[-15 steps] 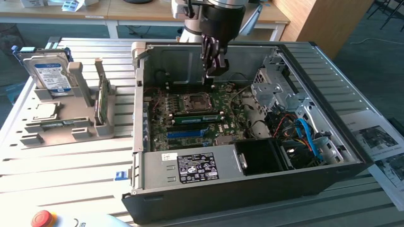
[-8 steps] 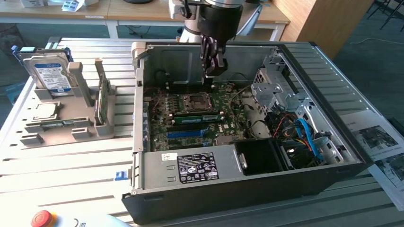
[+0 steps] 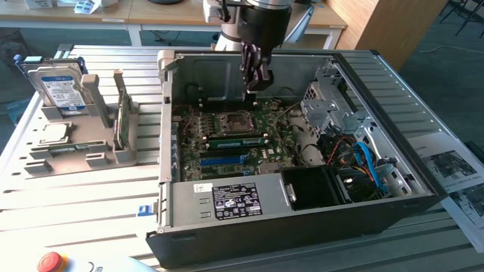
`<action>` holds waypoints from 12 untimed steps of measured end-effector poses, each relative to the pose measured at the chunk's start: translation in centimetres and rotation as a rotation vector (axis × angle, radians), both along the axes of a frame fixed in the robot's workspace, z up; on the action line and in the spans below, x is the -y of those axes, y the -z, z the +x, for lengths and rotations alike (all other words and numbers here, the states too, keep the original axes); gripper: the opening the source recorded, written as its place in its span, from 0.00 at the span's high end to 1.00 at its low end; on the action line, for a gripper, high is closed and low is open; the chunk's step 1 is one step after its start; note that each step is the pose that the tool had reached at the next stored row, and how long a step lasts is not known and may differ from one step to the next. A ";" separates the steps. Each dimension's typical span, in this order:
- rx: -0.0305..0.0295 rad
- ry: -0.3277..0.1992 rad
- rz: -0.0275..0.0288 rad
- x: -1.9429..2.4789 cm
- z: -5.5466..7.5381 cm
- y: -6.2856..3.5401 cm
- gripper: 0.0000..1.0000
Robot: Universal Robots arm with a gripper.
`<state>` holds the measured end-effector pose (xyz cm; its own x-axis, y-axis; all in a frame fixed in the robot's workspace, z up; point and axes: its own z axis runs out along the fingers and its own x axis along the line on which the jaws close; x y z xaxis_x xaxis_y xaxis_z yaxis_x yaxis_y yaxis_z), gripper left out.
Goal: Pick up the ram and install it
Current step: 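Press down the ram until it locks into place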
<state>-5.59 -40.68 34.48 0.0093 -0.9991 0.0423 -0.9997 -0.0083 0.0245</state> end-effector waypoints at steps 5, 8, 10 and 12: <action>-0.0007 0.000 -0.0003 0.00 0.2 0.00 0.89; -0.0007 0.000 -0.0003 0.00 0.2 0.00 0.89; -0.0007 0.000 -0.0002 0.00 0.2 0.00 0.89; -0.0007 0.000 -0.0003 0.00 0.2 0.00 0.89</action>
<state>-5.39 -40.68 34.48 0.0095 -0.9990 0.0426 -0.9996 -0.0085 0.0252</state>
